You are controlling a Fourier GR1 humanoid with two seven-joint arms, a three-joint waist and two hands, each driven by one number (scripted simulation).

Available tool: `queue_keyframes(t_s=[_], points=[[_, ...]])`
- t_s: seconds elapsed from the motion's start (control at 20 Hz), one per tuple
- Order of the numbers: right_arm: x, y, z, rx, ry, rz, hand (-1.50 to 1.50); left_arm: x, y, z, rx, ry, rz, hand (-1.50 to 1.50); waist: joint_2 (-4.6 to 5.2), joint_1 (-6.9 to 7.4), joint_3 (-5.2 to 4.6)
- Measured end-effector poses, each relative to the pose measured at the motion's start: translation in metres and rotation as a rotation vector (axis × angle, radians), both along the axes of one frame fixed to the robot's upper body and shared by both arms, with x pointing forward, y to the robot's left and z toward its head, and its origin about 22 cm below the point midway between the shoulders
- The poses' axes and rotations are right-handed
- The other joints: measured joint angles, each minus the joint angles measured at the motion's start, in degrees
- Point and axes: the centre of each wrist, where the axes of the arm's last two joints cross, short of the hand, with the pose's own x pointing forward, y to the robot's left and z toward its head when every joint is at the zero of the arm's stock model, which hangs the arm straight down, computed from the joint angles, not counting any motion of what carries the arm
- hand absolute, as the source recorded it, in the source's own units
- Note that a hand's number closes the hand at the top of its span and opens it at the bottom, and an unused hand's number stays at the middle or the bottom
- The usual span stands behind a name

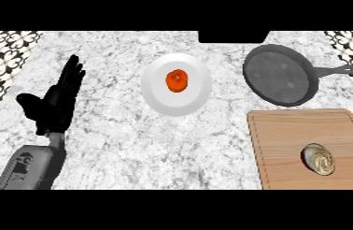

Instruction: Pick the cupcake from the cutting board and place it in the pan

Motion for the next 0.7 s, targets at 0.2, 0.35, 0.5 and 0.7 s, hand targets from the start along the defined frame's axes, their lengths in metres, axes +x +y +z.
queue_keyframes(t_s=[0.2, 0.35, 0.5, 0.7], points=[[0.004, -0.012, 0.032, -0.147, -0.001, 0.004, -1.5, 0.0, 0.0, -0.003, 0.003, -0.003, -0.013, 0.0, 0.02, 0.32, -0.12], [0.009, -0.012, 0.045, -0.2, -0.025, 0.023, -1.5, 0.001, -0.001, -0.003, 0.002, -0.003, -0.019, 0.0, -0.02, 0.39, -0.19], [0.019, -0.004, 0.051, -0.226, -0.055, 0.052, -1.5, 0.0, 0.004, 0.001, 0.0, 0.002, -0.017, 0.0, -0.1, 0.45, -0.23], [0.025, 0.006, 0.044, -0.232, -0.048, 0.094, -1.5, 0.002, 0.005, 0.006, 0.002, 0.004, -0.007, 0.0, -0.16, 0.17, -0.26]])
